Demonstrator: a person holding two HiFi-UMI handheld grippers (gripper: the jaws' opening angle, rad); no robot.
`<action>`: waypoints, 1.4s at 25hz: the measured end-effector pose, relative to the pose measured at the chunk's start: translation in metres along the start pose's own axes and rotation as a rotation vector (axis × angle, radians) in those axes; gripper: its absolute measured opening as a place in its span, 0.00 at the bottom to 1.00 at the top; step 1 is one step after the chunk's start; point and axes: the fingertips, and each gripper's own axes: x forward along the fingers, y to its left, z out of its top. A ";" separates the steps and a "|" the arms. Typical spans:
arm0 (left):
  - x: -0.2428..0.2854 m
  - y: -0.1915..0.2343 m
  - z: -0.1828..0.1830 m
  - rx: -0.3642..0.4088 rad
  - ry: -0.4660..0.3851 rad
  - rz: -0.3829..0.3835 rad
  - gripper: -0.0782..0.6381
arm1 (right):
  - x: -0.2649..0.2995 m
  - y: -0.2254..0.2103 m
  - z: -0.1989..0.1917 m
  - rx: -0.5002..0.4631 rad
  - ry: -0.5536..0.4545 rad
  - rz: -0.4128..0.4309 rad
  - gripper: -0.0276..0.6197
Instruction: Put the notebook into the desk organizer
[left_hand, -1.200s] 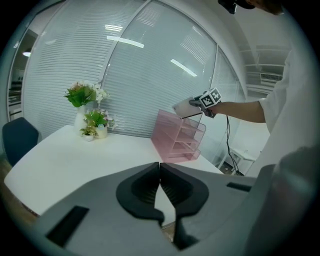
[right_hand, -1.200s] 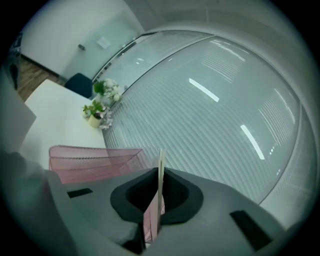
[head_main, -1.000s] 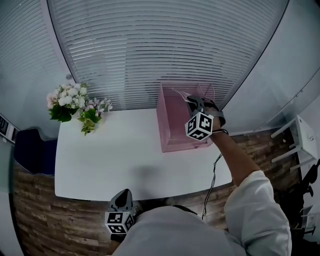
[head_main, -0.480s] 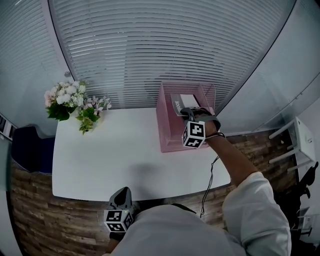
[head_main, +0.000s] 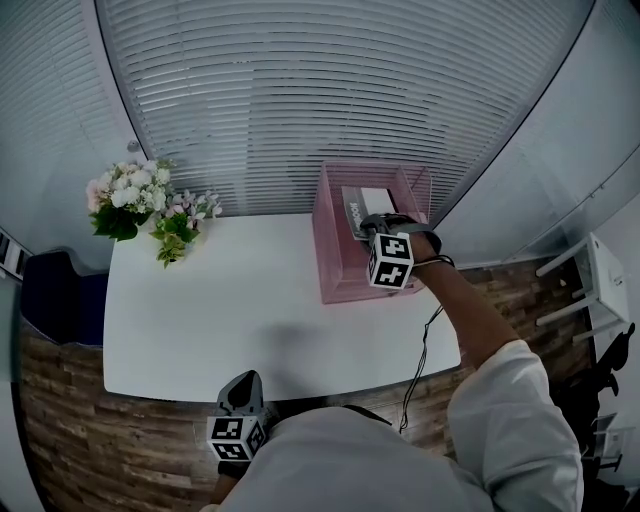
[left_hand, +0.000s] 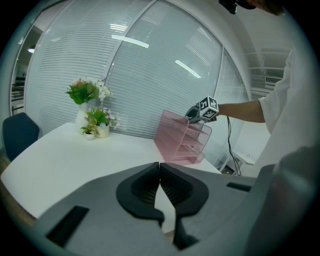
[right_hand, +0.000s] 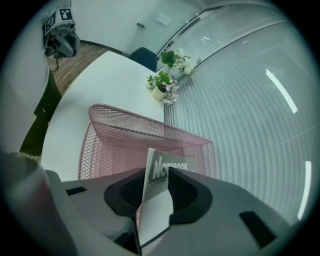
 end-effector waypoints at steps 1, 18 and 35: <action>0.000 0.000 0.000 0.000 0.000 0.000 0.12 | 0.000 0.002 0.000 0.000 0.002 0.028 0.25; 0.004 0.001 0.001 -0.004 0.007 0.004 0.12 | 0.000 0.022 0.000 0.147 -0.067 0.353 0.32; 0.008 0.000 0.002 -0.003 0.018 -0.002 0.12 | -0.013 0.011 -0.003 0.315 -0.154 0.490 0.34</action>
